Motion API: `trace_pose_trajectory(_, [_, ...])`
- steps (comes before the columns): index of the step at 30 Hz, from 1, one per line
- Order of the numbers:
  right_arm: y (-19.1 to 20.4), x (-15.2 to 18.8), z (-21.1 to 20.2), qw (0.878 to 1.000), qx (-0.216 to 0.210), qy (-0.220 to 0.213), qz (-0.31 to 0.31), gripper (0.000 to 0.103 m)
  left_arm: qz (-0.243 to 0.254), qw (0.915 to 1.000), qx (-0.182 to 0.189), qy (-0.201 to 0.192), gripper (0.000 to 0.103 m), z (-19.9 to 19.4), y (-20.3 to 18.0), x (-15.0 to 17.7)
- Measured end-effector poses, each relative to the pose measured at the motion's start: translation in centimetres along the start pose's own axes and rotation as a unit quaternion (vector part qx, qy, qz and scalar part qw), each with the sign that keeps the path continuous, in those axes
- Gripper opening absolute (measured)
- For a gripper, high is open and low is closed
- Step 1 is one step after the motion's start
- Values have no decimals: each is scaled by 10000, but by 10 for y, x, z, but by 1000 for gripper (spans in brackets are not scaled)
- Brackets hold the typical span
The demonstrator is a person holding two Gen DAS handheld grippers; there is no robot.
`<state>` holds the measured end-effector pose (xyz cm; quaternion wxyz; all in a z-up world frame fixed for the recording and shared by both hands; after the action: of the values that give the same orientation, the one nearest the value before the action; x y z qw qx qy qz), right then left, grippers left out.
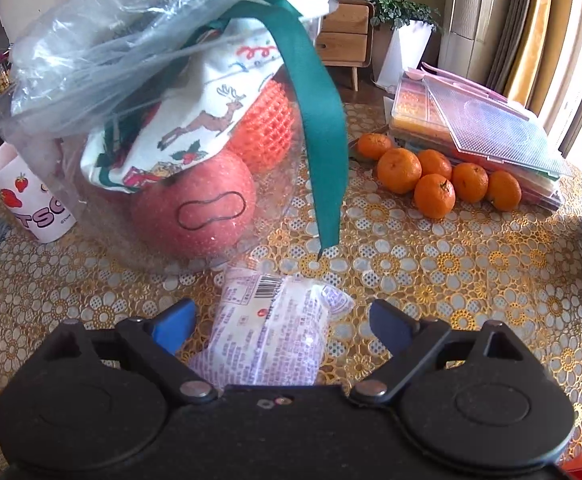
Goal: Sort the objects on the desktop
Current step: 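Grasp the pink binder clip with the left gripper while the right grasps the white bread bag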
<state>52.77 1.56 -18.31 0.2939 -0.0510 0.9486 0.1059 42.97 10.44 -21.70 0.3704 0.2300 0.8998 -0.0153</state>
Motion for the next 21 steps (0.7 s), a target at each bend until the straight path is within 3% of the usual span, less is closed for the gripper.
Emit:
trace_pose_trajectory(7, [4, 6, 8, 9999, -15, 105, -63, 93, 13, 9999, -114, -81, 99, 0, 1, -1])
trace_pose_trajectory(10, [5, 8, 9, 9999, -45, 147, -60, 88, -34, 9999, -62, -106, 92, -1, 0, -2])
trace_pose_trajectory(14, [7, 10, 8, 9998, -53, 142, -137, 85, -23, 9999, -89, -133, 75, -5, -3, -4])
trace_pose_trajectory(21, [9, 15, -1, 9994, -159, 203, -227, 62, -146, 9998, -146, -52, 57, -8, -5, -6])
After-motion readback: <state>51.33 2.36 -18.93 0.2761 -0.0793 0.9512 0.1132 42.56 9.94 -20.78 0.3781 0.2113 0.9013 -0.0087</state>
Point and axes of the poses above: each gripper's, at about its wrist camera, not at the fingertips, and z roughly the way its jaws point, y to its left, x to its underside, the point moved 10 cm from there along z, roughly the way its jaws point, and after that the axes turned 11 degrees about z, right-handed, at the moved point
